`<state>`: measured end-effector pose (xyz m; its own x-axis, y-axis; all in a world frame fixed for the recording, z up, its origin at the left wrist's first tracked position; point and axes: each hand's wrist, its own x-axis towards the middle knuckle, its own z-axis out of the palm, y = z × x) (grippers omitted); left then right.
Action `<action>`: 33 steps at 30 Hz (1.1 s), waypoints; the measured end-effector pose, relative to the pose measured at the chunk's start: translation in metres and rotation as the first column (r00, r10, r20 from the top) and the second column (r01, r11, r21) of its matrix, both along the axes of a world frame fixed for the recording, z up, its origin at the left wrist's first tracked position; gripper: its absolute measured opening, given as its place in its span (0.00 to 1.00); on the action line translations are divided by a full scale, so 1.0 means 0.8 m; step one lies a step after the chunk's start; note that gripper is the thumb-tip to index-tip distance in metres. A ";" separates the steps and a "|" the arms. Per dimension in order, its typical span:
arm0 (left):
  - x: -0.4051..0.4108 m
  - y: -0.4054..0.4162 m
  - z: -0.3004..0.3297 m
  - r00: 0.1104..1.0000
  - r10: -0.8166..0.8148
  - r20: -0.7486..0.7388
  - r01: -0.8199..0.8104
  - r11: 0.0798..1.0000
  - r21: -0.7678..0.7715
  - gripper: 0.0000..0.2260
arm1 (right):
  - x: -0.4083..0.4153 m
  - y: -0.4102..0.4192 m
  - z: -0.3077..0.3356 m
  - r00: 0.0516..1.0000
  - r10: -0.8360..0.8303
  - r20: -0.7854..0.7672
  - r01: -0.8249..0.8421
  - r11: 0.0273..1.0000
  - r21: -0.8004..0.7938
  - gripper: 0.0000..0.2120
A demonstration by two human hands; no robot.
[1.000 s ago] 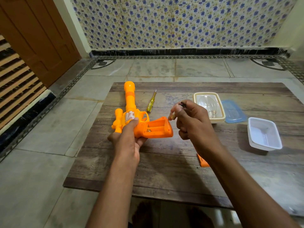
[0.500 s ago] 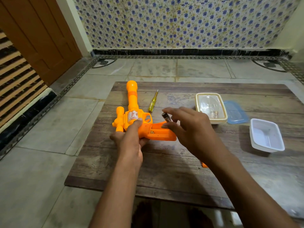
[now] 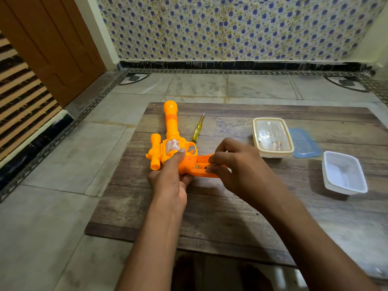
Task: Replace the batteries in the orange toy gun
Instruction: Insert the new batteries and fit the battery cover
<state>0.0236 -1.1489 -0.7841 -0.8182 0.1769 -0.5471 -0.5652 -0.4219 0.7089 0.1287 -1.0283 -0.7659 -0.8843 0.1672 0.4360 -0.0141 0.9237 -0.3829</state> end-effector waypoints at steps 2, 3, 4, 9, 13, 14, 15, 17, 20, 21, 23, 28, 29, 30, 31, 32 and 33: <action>0.000 0.000 0.001 1.000 0.006 0.010 -0.007 1.000 0.010 0.17 | -0.001 -0.003 0.002 1.000 -0.002 -0.008 0.002 0.999 -0.037 0.06; 0.000 0.000 0.003 1.000 0.005 0.014 -0.006 1.000 0.014 0.15 | -0.001 -0.004 0.003 1.000 0.000 -0.016 -0.001 0.998 -0.063 0.07; 0.001 0.000 0.004 1.000 0.004 0.018 -0.004 1.000 0.017 0.15 | 0.000 -0.005 0.005 1.000 -0.003 -0.021 0.001 0.996 -0.092 0.07; 0.001 0.002 0.004 0.999 0.016 0.030 -0.016 1.000 0.021 0.15 | 0.004 -0.003 0.010 0.997 -0.048 0.068 0.065 0.958 -0.278 0.06; 0.002 0.001 0.006 0.999 0.019 0.032 -0.020 0.999 0.028 0.13 | 0.001 -0.002 0.012 0.985 -0.141 0.100 0.169 0.906 -0.387 0.06; 0.002 0.002 0.007 1.000 0.019 0.024 -0.019 0.999 0.028 0.12 | 0.001 -0.001 0.013 0.983 -0.157 0.098 0.183 0.895 -0.407 0.05; 0.003 0.002 0.009 1.000 0.018 0.017 -0.018 1.000 0.026 0.12 | 0.000 -0.001 0.013 0.981 -0.167 0.099 0.193 0.887 -0.420 0.05; 0.003 0.001 0.010 1.000 0.018 0.007 -0.018 1.000 0.016 0.12 | -0.003 -0.003 0.011 0.976 -0.193 0.100 0.217 0.878 -0.426 0.05; 0.001 0.000 0.009 1.000 0.024 -0.005 -0.024 1.000 0.004 0.12 | -0.007 -0.008 0.006 0.965 -0.243 0.098 0.259 0.830 -0.494 0.05; 0.001 0.000 0.009 1.000 0.026 -0.003 -0.026 1.000 0.008 0.12 | -0.008 -0.009 0.006 0.962 -0.252 0.104 0.268 0.801 -0.535 0.05; 0.001 0.001 0.010 1.000 0.031 0.002 -0.031 0.999 0.017 0.11 | -0.005 -0.008 0.010 0.965 -0.241 0.102 0.249 0.723 -0.645 0.08; 0.003 0.004 0.011 0.999 0.043 0.008 -0.043 0.999 0.003 0.13 | -0.004 -0.007 0.010 0.960 -0.234 0.151 0.249 0.479 -0.842 0.06; 0.003 0.004 0.011 0.999 0.042 0.010 -0.042 0.999 0.004 0.13 | -0.005 -0.006 0.009 0.950 -0.254 0.184 0.281 0.433 -0.857 0.08; 0.002 0.004 0.011 0.999 0.039 0.011 -0.039 0.999 0.006 0.12 | -0.005 -0.005 0.009 0.934 -0.270 0.235 0.328 0.384 -0.863 0.14; 0.002 0.003 0.010 0.999 0.035 0.011 -0.035 0.999 0.010 0.12 | -0.005 -0.003 0.007 0.914 -0.278 0.297 0.384 0.348 -0.855 0.18; 0.001 0.003 0.010 0.999 0.034 0.010 -0.034 0.999 0.009 0.12 | -0.004 -0.002 0.008 0.898 -0.265 0.350 0.425 0.323 -0.846 0.20; 0.001 0.002 0.009 0.999 0.033 0.010 -0.033 0.999 0.005 0.12 | -0.003 -0.002 0.010 0.896 -0.228 0.381 0.437 0.306 -0.846 0.20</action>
